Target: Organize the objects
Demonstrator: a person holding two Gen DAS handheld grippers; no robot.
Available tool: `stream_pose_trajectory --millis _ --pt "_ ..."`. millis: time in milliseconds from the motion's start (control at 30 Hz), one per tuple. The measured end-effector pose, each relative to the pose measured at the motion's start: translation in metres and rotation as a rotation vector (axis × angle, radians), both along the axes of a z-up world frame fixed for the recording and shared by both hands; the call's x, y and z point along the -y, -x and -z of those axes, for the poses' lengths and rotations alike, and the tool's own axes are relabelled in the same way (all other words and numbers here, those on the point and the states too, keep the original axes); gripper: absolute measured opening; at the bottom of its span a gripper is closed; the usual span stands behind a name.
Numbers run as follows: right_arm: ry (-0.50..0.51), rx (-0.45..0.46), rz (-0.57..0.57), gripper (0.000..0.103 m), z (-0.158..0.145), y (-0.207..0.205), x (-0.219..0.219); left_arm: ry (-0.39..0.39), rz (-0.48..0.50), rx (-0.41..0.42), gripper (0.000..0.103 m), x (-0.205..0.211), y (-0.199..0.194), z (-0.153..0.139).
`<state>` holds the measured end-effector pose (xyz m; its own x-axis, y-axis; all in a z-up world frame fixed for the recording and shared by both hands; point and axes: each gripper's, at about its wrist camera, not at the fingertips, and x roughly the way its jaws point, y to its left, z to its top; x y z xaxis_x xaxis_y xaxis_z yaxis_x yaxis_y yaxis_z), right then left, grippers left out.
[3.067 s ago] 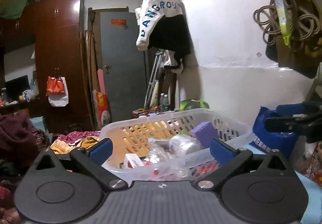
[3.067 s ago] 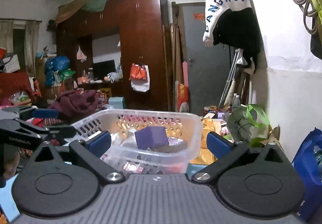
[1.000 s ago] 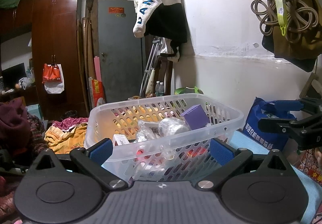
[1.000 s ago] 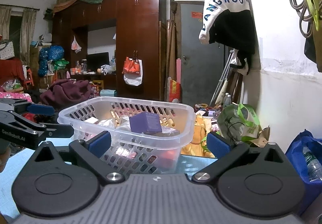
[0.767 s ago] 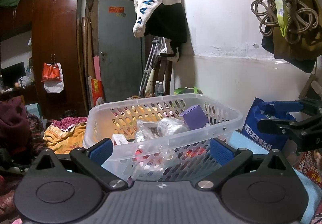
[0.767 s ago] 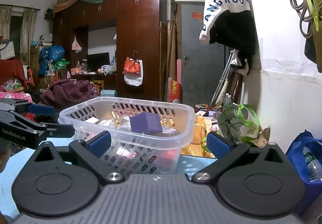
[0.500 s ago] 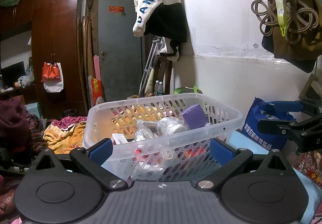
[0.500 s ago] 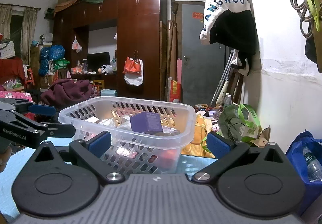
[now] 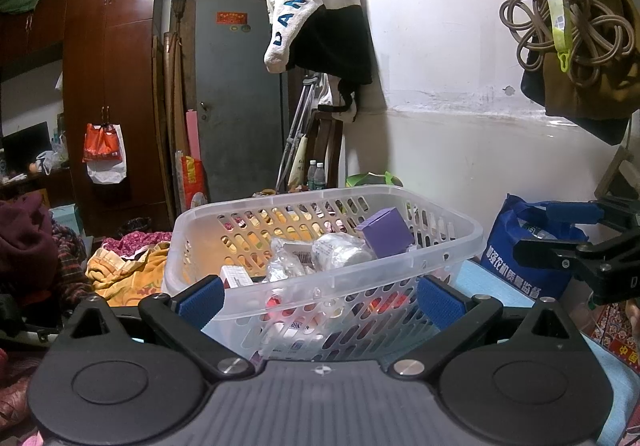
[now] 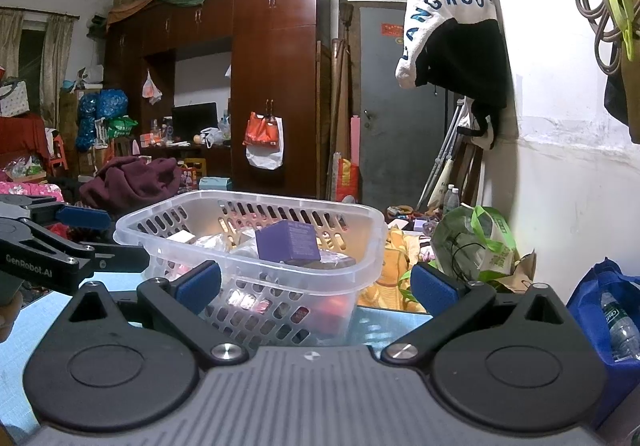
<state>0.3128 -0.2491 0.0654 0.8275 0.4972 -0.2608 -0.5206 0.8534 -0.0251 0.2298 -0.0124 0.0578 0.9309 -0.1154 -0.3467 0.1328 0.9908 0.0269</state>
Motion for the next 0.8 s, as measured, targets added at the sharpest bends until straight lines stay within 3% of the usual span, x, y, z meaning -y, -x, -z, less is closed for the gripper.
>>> stream_pose_trajectory --millis 800 --pt "0.003 -0.004 0.001 0.103 0.0013 -0.0005 0.0012 0.006 0.005 0.000 0.103 0.0063 -0.0029 0.0051"
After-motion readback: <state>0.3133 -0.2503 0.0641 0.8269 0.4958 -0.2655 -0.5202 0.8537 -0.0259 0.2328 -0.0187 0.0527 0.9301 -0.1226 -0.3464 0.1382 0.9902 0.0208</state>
